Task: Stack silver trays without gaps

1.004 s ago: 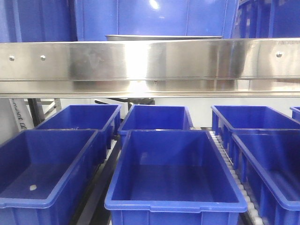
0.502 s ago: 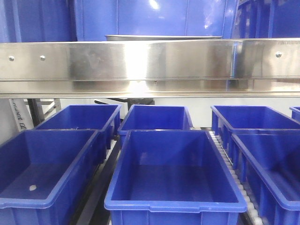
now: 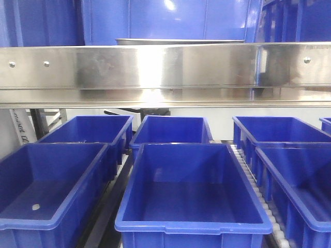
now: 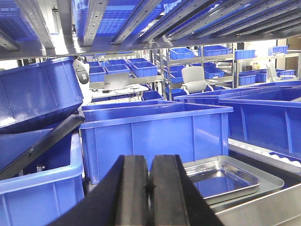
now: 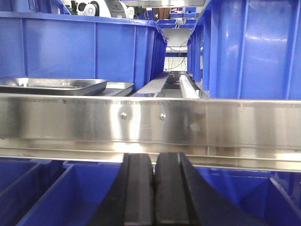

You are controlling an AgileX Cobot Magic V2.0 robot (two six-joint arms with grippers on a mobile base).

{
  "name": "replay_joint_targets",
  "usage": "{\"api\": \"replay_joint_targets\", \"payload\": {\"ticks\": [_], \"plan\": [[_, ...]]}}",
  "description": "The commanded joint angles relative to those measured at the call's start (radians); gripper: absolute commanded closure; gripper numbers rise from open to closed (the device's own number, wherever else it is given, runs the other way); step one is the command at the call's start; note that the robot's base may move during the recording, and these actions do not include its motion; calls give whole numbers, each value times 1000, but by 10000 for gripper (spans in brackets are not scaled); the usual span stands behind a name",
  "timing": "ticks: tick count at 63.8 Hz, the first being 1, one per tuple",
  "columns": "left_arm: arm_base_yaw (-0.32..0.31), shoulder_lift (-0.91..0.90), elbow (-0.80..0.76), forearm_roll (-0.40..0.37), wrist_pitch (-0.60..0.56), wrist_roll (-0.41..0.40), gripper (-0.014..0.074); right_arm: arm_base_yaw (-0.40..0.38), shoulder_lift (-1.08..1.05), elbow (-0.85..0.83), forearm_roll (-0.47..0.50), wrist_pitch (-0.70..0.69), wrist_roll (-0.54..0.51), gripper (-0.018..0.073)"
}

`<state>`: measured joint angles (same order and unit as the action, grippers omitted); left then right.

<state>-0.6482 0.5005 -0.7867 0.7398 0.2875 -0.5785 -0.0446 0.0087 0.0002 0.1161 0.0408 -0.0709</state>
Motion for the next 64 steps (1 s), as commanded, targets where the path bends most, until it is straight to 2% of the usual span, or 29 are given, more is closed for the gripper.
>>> {"api": "replay_joint_targets", "payload": {"ticks": [1,9,18,30,64], "plan": [[-3,-7,-1,-2,-14,-9,602,-6,-9,0,-5,-41,9,648],[-3,-7,-1,-2,-14,-9,602,-6,-9,0,-5,-41,55,648],[-3,-7,-1,-2,-14,-9,602,-6,-9,0,-7,-41,61,648],[-3,-7,-1,-2,-14,-9,602,-6,-9,0,-78,-29,61,648],[-3,-7,-1,-2,-14,-9,602,-6,-9,0,-57,7,61,648]]}}
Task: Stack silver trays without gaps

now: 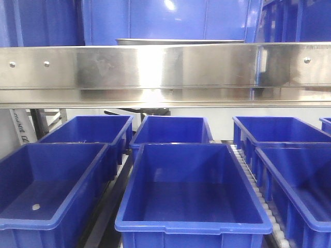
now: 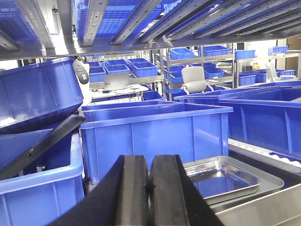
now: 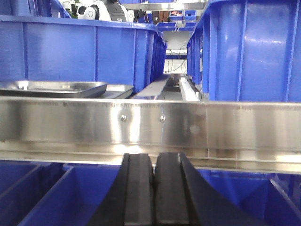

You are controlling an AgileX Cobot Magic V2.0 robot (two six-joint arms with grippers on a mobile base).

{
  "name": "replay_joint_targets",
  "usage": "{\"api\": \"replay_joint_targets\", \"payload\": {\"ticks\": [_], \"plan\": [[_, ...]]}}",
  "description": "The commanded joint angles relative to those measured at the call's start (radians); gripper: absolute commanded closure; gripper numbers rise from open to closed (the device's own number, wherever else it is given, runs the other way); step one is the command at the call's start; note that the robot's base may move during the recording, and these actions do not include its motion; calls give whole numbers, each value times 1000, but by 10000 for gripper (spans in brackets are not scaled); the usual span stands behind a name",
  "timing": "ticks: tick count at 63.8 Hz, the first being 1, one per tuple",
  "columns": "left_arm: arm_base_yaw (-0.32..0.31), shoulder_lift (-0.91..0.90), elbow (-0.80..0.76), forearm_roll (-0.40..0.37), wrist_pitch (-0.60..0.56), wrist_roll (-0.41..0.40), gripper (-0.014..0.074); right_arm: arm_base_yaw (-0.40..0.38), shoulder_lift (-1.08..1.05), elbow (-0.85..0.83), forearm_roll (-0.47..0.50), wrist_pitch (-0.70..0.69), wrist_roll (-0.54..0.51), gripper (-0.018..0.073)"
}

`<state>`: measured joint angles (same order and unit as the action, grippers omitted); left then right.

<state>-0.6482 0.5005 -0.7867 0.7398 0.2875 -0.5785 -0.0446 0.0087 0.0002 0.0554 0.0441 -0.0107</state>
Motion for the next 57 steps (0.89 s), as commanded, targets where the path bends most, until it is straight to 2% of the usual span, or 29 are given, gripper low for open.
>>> {"api": "replay_joint_targets", "payload": {"ticks": [1,57], "plan": [[-3,-7,-1,-2,-14,-9,602,-6,-9,0,3,6,1,648],[-3,-7,-1,-2,-14,-9,602,-6,-9,0,3,1,1,648]]}}
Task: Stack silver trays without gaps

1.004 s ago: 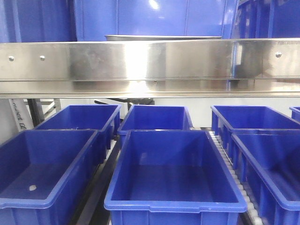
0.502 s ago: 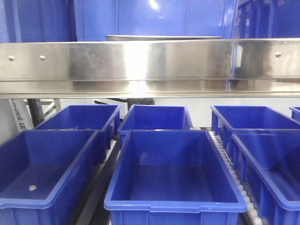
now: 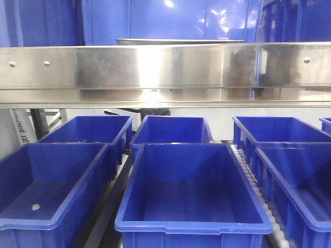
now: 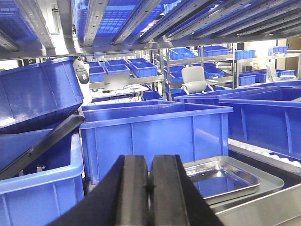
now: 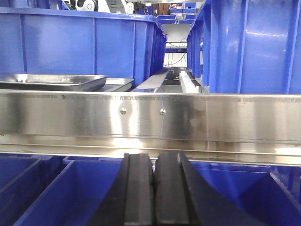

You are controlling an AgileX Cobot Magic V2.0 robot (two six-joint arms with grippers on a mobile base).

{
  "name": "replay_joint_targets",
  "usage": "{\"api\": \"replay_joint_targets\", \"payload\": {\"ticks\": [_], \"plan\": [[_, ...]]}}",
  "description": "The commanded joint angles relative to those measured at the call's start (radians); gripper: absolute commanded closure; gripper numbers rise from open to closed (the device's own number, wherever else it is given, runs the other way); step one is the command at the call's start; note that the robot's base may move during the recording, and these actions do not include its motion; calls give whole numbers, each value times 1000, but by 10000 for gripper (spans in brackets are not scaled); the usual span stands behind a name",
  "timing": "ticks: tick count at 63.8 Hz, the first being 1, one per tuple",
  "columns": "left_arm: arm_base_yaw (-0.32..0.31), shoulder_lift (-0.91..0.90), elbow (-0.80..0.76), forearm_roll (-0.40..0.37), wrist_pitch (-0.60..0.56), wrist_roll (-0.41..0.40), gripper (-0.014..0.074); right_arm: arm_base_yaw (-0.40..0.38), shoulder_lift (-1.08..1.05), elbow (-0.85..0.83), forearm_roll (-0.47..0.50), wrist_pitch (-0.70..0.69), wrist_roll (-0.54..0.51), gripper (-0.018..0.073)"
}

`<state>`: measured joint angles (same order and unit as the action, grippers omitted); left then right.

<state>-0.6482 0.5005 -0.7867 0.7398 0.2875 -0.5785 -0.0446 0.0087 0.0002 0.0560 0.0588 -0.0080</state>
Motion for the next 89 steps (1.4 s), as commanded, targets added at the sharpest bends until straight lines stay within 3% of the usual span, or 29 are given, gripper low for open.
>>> {"api": "replay_joint_targets", "payload": {"ticks": [1,19,34,48,57,70,78,89], "plan": [[-3,-7,-1,-2,-14,-9,602,-6,-9,0,3,-14,-2,648],[-3,-7,-1,7,-17,-7,602,-6,-9,0,3,-14,-2,648],[-3,-7,39,4,-17,59,602,-6,-9,0,3,-14,-2,648],[18,-61,116,-71,-13,82,614,-6,-9,0,3,-14,-2,648],[136,-130,170,-218,-13,105,614,-6,-9,0,3,-14,-2,648],[297,-265,299,-492,-29,341,614,-6,-9,0,3,-14,-2,648],[389,-368,423,-559,-45,351,614,-6,-9,0,3,-14,-2,648],[433,-491,604,-631,-67,351,614,-6,-9,0,3,-14,-2,648]]}}
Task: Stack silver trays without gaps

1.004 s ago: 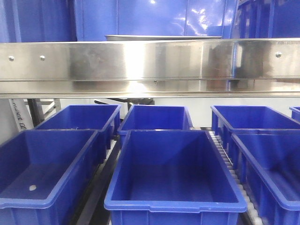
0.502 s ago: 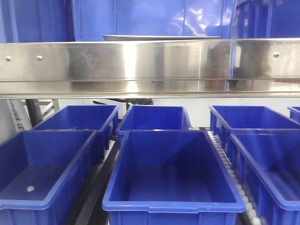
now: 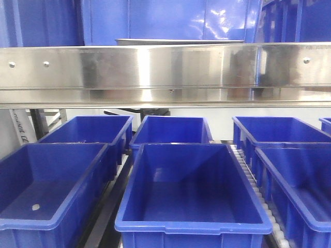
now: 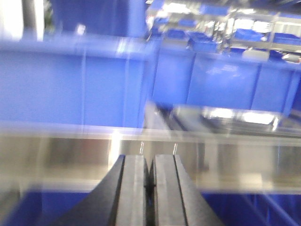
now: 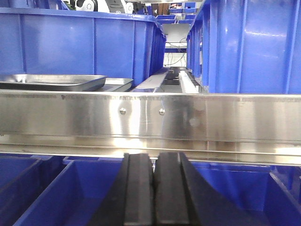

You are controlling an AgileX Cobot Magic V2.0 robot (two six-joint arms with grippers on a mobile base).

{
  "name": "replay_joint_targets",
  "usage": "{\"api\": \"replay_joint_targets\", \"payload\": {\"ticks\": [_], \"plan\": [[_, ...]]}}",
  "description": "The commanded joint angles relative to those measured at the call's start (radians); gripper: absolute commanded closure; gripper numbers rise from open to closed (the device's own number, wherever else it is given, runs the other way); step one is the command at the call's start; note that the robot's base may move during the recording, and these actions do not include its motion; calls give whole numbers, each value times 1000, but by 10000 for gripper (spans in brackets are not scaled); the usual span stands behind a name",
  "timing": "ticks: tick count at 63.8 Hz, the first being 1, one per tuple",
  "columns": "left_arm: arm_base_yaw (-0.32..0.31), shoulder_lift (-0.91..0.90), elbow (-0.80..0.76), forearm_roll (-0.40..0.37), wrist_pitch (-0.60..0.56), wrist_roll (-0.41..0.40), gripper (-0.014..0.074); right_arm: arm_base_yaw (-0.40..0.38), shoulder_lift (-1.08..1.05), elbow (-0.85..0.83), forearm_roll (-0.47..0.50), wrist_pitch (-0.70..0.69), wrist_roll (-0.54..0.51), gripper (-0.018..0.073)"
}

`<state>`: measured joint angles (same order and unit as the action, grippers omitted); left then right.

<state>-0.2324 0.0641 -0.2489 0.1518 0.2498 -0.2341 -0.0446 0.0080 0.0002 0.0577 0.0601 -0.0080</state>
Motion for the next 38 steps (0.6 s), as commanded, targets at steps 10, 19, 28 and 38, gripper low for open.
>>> {"api": "replay_joint_targets", "payload": {"ticks": [10,19,28,38], "plan": [[41,-64,142,-73,-26,15,614,-6,-8,0,1,-15,-2,648],[74,-64,173,-152,-28,120,614,-6,-8,0,1,-15,-2,648],[112,-64,207,-171,-41,153,614,-6,-8,0,1,-15,-2,648],[117,-64,249,-152,-165,153,614,-6,-8,0,1,-15,-2,648]]}}
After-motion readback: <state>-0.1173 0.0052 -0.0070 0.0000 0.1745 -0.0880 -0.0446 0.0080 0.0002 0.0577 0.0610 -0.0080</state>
